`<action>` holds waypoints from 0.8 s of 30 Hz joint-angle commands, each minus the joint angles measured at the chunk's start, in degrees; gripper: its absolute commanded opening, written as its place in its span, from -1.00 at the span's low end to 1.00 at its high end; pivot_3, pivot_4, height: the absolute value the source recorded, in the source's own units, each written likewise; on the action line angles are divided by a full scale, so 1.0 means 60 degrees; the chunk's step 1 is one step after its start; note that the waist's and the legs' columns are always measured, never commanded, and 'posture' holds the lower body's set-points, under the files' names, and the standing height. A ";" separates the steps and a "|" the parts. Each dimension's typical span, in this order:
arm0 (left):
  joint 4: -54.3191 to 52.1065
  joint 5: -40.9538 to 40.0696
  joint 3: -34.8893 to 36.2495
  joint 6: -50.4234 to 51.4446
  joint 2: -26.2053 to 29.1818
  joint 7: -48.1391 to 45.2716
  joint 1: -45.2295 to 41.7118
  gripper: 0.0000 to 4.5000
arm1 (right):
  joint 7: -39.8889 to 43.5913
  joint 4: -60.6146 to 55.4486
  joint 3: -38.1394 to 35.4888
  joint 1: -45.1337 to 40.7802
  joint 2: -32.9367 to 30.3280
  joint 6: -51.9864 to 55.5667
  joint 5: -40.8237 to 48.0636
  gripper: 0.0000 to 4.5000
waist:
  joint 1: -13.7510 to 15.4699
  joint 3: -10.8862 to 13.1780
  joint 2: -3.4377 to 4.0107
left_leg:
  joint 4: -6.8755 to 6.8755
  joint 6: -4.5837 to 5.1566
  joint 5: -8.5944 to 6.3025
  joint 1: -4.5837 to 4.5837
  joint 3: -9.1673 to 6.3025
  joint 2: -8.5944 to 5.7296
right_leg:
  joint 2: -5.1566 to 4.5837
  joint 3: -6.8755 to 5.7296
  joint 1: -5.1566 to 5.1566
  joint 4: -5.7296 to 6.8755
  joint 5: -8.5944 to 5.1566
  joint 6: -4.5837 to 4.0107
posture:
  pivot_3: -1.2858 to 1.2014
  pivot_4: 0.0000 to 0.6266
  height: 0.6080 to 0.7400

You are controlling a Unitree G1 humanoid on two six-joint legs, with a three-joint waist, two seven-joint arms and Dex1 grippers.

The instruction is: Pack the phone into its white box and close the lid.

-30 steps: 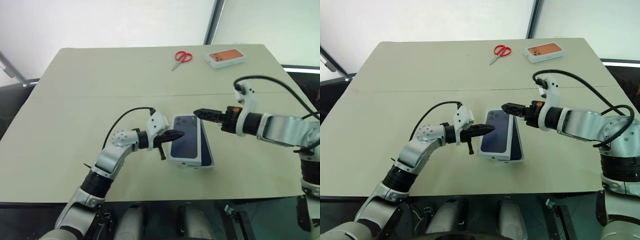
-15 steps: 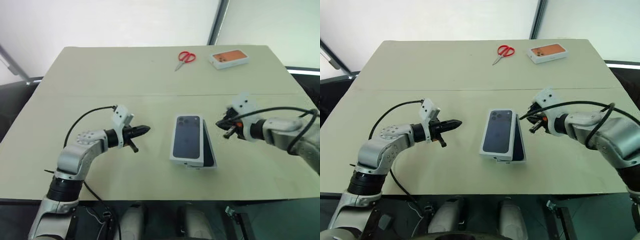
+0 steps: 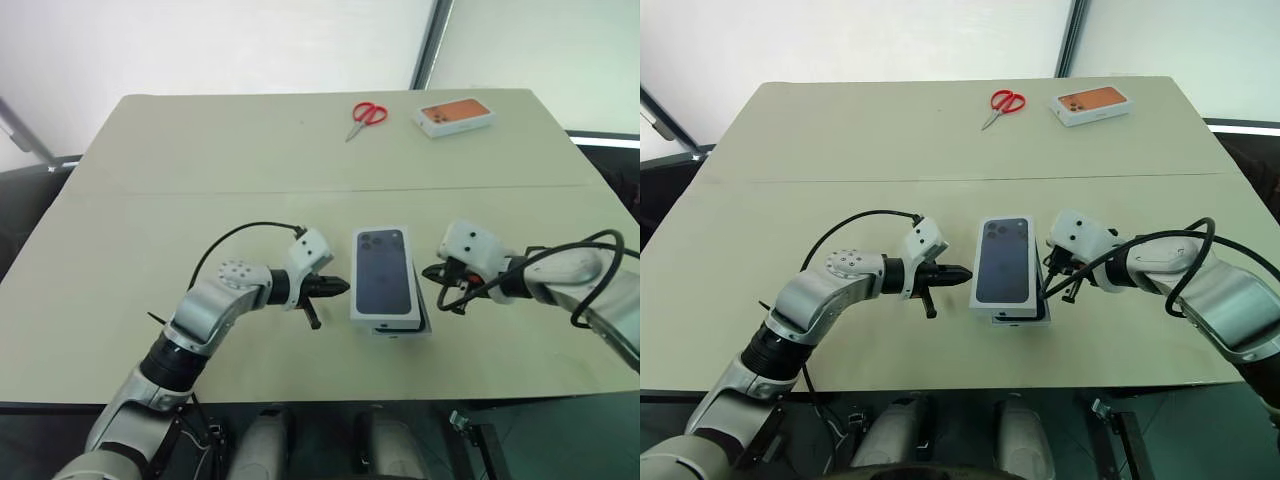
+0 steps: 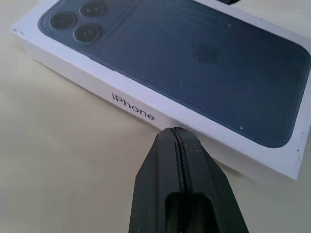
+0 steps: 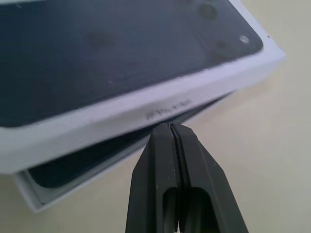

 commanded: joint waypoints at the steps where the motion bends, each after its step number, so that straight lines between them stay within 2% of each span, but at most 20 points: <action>1: -0.0271 -0.0019 -0.0213 -0.0111 -0.0121 -0.0176 -0.0124 -1.00 | 0.0164 -0.0464 -0.0443 0.0029 0.0153 0.0067 -0.0165 -0.99 | 0.0003 0.0000 0.0000 | 0.0001 0.0000 0.0000 0.0000 -0.0001 0.0000 | 0.0000 0.0000 0.0003 -0.0001 0.0000 0.0000 | 0.03 -0.52 0.35; 16: -0.0758 -0.0262 -0.0358 0.0026 -0.0513 -0.0444 -0.0031 -1.00 | 0.1064 -0.0904 -0.0989 0.0778 0.0180 0.0123 -0.0603 -0.99 | 0.0004 0.0000 0.0000 | 0.0003 0.0000 0.0000 0.0001 -0.0002 -0.0002 | -0.0001 -0.0001 0.0006 -0.0002 0.0000 0.0000 | 0.03 -0.52 0.35; 24: -0.1001 -0.0319 -0.0444 0.0129 -0.0429 -0.0694 -0.0082 -1.00 | 0.1258 -0.1109 -0.1109 0.1094 0.0248 0.0176 -0.0801 -0.99 | 0.0004 0.0000 0.0000 | 0.0003 0.0000 0.0000 0.0002 -0.0002 -0.0002 | -0.0001 -0.0001 0.0007 -0.0001 0.0000 0.0000 | 0.03 -0.52 0.35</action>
